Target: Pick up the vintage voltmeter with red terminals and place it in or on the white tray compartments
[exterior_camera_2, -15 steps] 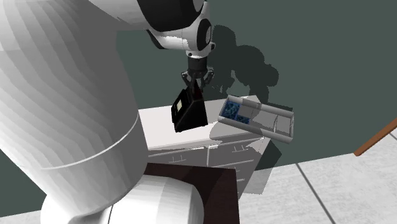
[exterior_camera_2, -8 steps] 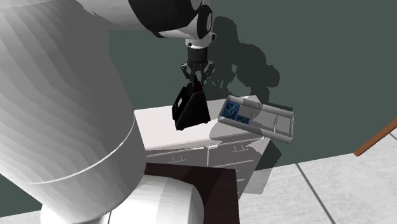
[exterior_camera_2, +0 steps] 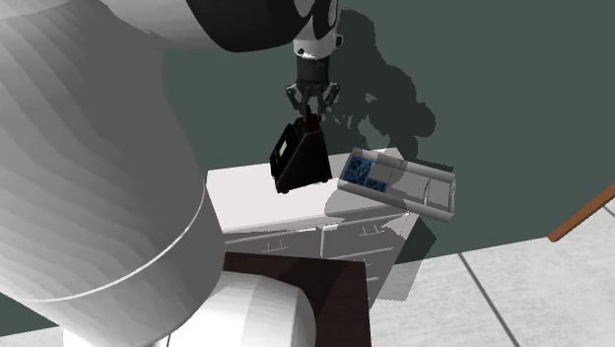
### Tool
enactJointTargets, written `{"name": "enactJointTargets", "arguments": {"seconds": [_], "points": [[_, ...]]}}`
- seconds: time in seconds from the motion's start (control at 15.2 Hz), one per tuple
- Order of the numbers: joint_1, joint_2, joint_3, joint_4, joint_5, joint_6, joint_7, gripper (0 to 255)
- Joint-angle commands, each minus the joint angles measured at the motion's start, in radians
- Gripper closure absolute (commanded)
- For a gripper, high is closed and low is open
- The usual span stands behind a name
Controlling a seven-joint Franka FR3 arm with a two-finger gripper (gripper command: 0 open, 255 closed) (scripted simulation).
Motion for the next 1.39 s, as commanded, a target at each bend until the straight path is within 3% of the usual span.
{"name": "enactJointTargets", "arguments": {"seconds": [0.0, 0.73, 1.32], "points": [[-0.021, 0.010, -0.019, 0.033, 0.001, -0.019, -0.040, 255], [-0.161, 0.158, -0.118, 0.306, 0.033, -0.145, -0.287, 255], [-0.306, 0.376, -0.166, 0.678, 0.094, -0.303, -0.469, 255]]}}
